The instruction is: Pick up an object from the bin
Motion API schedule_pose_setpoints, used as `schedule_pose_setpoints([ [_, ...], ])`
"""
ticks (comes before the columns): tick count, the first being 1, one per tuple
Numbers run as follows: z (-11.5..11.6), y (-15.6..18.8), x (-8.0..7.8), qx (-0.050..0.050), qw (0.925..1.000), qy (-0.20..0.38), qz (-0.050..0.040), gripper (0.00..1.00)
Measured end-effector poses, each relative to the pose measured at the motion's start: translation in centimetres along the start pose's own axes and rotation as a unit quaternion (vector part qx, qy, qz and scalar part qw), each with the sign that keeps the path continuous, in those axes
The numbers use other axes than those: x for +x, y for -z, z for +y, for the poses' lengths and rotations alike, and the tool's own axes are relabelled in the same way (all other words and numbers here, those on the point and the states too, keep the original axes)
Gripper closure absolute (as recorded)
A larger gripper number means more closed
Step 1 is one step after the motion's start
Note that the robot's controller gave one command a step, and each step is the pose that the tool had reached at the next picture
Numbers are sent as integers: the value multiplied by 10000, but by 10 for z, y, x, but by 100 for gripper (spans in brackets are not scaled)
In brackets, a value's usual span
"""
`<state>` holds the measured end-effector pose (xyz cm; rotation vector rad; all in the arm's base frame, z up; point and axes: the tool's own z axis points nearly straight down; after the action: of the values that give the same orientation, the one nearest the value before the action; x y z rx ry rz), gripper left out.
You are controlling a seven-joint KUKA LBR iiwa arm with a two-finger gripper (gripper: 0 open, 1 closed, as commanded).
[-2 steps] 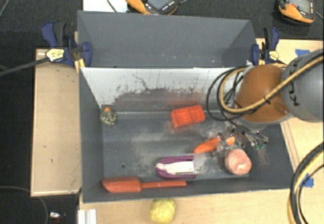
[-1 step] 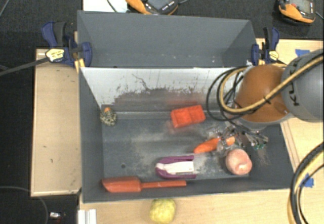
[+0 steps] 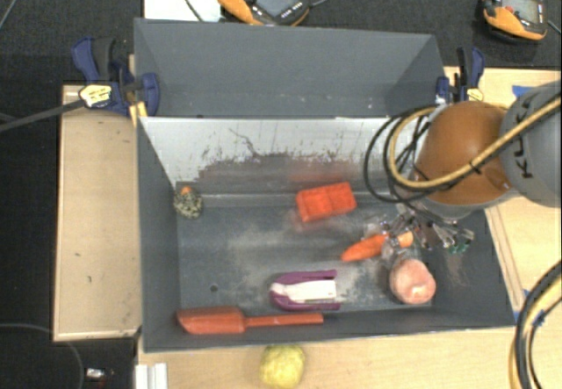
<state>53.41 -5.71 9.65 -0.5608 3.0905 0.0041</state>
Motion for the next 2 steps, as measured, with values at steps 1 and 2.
schedule_pose_setpoints([
  [1,0,19,-1,11,10000,-1,-30,100],
  [2,0,23,-1,14,10000,2,-41,100],
])
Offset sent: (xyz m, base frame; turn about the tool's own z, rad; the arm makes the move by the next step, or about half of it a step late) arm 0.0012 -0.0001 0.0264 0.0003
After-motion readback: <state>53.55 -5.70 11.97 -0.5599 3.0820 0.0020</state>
